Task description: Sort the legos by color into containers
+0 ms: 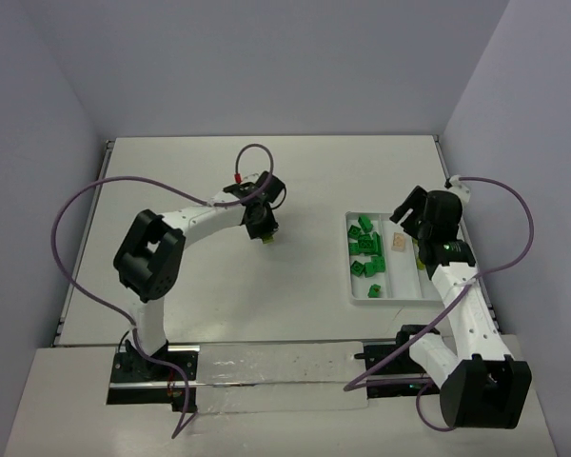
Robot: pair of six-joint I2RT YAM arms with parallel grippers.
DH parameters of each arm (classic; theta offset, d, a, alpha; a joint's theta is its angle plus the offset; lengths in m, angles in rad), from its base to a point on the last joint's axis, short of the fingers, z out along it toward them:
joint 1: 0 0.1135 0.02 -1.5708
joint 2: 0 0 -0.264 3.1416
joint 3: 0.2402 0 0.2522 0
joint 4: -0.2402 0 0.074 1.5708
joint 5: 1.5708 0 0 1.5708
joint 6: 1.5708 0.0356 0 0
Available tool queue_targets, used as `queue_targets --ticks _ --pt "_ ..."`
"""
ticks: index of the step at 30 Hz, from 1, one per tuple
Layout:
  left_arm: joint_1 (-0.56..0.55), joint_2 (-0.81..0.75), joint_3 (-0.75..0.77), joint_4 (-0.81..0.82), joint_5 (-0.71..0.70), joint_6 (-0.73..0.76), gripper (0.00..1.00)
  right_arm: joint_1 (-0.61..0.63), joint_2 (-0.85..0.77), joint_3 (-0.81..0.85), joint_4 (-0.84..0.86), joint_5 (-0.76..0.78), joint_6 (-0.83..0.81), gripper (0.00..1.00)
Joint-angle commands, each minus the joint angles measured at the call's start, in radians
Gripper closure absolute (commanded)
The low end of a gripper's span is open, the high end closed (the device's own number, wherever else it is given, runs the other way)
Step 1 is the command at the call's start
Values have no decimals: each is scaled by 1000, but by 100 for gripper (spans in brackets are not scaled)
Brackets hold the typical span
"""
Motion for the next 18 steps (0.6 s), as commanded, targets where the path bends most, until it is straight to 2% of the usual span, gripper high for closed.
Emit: queue_targets --ticks 1,3,5,8,10,13,15,17,18 --pt "-45 90 98 -27 17 -4 95 64 -31 -12 -19 8 -7 21" --pt "-50 108 118 -25 24 -2 87 129 -25 -13 -28 35 -5 21" --pt "-52 116 121 -22 33 3 72 168 -20 -12 -33 54 0 21" --pt "-53 111 120 -15 51 18 31 244 -10 -10 -32 61 16 21" --pt "-53 93 120 -15 57 28 10 269 -7 -14 -20 55 27 21" --pt "-48 50 144 -45 36 45 1 331 -4 -22 -1 34 33 21" --pt "-35 13 156 -70 21 61 1 383 21 -23 22 27 39 21" --pt "32 -95 128 -95 1 82 1 502 69 -17 50 17 45 21" --pt "33 -96 128 -95 -5 82 1 503 92 -13 61 16 46 21"
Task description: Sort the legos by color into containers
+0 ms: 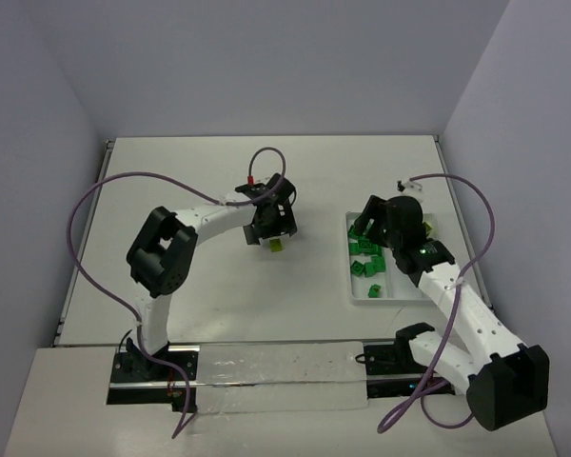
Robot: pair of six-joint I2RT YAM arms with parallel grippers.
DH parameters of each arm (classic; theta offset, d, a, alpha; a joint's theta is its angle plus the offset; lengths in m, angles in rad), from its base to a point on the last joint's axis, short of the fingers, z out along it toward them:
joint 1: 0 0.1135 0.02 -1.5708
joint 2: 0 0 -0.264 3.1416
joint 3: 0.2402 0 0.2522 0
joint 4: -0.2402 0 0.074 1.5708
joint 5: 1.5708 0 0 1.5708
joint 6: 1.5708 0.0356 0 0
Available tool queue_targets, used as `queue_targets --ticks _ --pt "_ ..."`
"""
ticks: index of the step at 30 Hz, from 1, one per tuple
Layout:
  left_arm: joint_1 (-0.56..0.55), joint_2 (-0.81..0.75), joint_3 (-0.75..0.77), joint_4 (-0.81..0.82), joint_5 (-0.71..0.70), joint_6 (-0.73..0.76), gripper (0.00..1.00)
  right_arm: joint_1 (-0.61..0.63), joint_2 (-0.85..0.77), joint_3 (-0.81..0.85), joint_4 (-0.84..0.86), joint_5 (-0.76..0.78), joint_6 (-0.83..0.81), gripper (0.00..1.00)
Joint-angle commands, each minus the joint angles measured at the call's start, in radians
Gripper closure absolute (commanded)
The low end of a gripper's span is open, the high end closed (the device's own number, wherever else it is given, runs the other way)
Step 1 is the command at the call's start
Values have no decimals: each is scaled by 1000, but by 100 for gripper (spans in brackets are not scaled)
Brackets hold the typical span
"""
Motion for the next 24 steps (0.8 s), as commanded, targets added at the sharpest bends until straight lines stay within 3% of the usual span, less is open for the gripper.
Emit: queue_targets --ticks 1,5,10,17,24 --pt "127 -237 -3 -40 -37 42 1 163 103 15 86 -12 17 21" --pt "305 -437 -123 -26 -2 69 1 343 301 98 142 7 15 21" --pt "398 -572 -214 -46 -19 103 1 468 564 247 188 27 22 20" --pt "423 -622 -284 -35 9 114 1 508 799 436 160 74 5 18" --pt "433 -614 -302 -20 30 125 1 506 919 536 102 156 9 18"
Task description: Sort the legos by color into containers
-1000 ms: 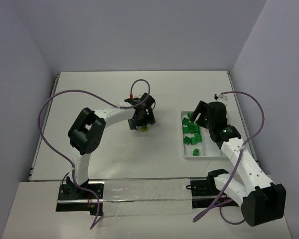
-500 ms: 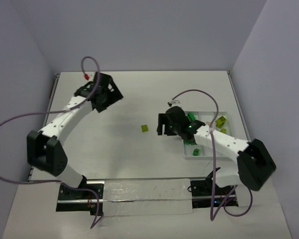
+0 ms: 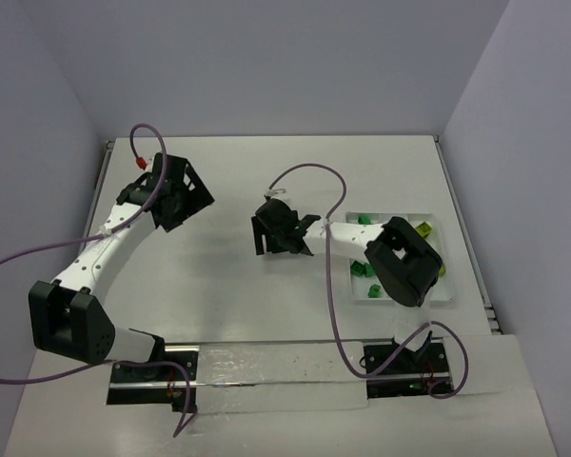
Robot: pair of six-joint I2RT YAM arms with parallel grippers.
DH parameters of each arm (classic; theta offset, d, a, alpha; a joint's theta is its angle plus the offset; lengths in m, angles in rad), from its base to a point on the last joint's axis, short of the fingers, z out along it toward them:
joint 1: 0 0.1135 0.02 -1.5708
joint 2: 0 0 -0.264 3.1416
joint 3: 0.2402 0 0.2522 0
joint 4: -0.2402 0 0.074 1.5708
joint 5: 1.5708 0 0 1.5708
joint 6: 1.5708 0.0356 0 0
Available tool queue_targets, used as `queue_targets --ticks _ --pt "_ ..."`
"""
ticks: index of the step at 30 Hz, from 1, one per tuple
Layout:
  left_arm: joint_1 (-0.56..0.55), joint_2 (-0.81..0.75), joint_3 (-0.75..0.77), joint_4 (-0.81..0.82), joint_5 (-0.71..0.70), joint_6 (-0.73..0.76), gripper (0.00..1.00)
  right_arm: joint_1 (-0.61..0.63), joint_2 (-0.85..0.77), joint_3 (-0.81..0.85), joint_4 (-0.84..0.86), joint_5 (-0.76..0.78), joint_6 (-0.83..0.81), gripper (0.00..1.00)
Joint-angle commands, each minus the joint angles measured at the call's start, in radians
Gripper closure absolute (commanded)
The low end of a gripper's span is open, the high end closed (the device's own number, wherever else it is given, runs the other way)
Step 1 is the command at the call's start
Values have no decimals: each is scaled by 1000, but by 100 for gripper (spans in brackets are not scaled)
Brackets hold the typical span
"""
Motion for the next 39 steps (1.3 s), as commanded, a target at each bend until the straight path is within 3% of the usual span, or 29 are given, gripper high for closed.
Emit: queue_targets --ticks 1,4,11,20,24,27,31,39 --pt "10 -5 -3 24 27 26 1 -4 40 73 -33 93 2 19" --pt "13 -5 -8 31 34 26 1 -4 71 110 -56 114 1 22" --pt "19 -15 -9 25 26 29 1 -4 104 143 -75 111 -13 45" --pt "25 -31 -17 25 31 30 1 -4 112 151 -106 101 -9 42" --pt "26 -30 -19 20 28 32 1 -4 111 159 -123 95 -22 51" --pt "29 -37 -23 25 33 29 1 -3 93 143 -124 103 -22 68" --pt "29 -41 -22 27 34 29 1 -6 21 130 -138 146 -20 96" --pt "31 -38 -18 37 57 36 1 -190 -319 -16 -160 212 5 100"
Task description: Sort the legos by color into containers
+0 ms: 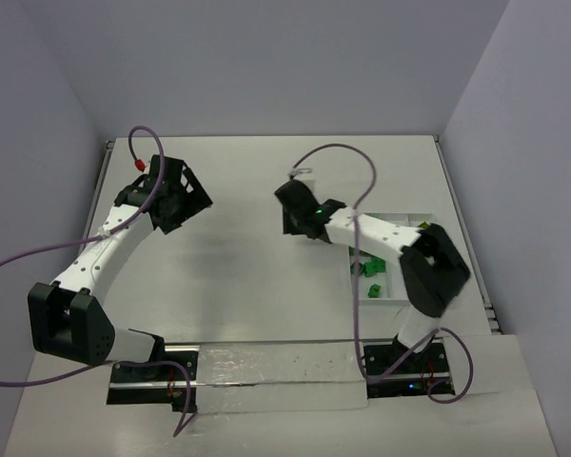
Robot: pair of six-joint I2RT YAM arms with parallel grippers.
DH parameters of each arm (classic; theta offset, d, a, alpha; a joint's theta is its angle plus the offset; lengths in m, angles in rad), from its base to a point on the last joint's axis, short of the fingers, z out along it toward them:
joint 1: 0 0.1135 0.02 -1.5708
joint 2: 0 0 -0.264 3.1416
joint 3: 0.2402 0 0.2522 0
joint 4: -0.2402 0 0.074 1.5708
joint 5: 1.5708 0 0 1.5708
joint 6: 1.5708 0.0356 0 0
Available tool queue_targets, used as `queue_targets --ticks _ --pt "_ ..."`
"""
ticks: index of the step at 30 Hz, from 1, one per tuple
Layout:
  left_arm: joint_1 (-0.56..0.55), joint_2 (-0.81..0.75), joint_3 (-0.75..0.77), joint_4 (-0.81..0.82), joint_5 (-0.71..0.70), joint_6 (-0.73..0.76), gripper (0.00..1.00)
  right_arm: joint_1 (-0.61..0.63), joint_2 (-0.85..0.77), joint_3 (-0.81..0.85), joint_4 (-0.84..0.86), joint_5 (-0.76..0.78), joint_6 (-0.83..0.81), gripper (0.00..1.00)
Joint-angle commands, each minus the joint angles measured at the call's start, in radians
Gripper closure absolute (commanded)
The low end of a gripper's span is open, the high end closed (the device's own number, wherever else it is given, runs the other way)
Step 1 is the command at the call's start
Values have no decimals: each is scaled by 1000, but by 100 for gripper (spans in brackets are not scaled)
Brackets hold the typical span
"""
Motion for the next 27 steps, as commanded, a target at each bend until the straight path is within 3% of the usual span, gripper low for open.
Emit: queue_targets --ticks 1,6,11,16,27 --pt "8 -26 6 37 31 19 1 -175 -258 -106 -4 77 31 100" --pt "8 2 14 37 70 45 1 -445 -550 -334 -38 63 70 100" --pt "6 -7 -1 40 98 71 1 -716 -745 -469 -117 69 132 100" --pt "6 4 -17 57 137 89 1 -887 -853 -545 -147 75 176 100" --pt "6 53 45 -19 184 154 1 -1008 -851 -613 -220 55 259 97"
